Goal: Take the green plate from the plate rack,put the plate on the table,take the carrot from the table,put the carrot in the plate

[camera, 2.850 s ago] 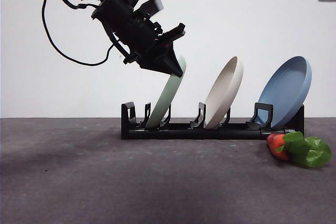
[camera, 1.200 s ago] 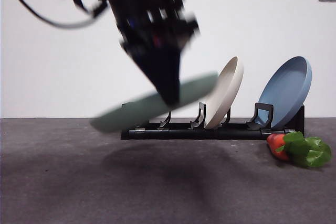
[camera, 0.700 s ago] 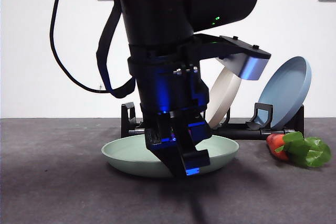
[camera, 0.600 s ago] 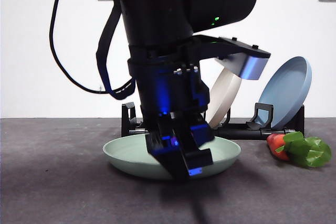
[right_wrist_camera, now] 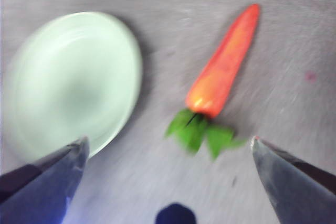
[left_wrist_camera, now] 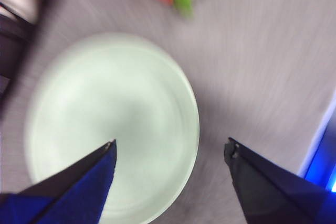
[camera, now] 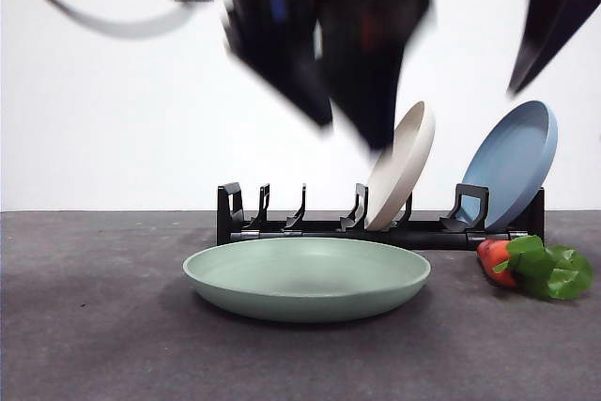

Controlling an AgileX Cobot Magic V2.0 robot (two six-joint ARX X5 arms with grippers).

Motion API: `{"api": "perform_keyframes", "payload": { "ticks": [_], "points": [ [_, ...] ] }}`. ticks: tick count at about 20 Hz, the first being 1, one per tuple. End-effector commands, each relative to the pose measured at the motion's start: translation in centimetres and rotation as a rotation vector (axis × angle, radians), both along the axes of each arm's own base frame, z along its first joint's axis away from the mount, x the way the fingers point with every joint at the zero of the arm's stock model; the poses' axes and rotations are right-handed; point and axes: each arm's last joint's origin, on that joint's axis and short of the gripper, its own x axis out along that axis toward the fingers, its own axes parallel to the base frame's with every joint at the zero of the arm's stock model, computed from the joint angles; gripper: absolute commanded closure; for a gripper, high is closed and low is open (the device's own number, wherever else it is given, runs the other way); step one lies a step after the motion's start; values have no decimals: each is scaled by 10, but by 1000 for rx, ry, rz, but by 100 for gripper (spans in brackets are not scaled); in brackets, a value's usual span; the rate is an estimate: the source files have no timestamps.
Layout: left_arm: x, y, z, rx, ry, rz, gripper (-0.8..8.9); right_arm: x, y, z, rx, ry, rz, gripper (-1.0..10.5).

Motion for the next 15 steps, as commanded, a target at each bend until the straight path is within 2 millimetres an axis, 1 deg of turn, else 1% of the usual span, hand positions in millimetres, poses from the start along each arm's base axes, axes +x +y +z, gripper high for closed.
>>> {"api": "perform_keyframes", "payload": {
  "ticks": [1,2,4,7,8,9,12,15],
  "points": [
    [-16,21,35,-189,4,72,464,22,7,-22,-21,55,-37,321],
    [-23,33,52,-263,-11,79,464,32,12,-34,-43,73,-50,321],
    [-34,56,77,-379,-31,80,464,46,22,-54,-103,88,-60,322],
    [-49,82,100,-509,-28,66,465,59,34,-78,-153,107,-52,327],
    [-53,90,105,-534,-35,66,465,62,38,-85,-158,114,-45,378],
    [-55,95,108,-545,-38,67,466,64,39,-90,-166,122,-48,440],
    [-59,104,109,-549,-11,90,466,66,41,-99,-234,130,-90,550],
    [-60,105,105,-516,13,103,466,67,41,-99,-241,118,-96,776]
  ]
}}
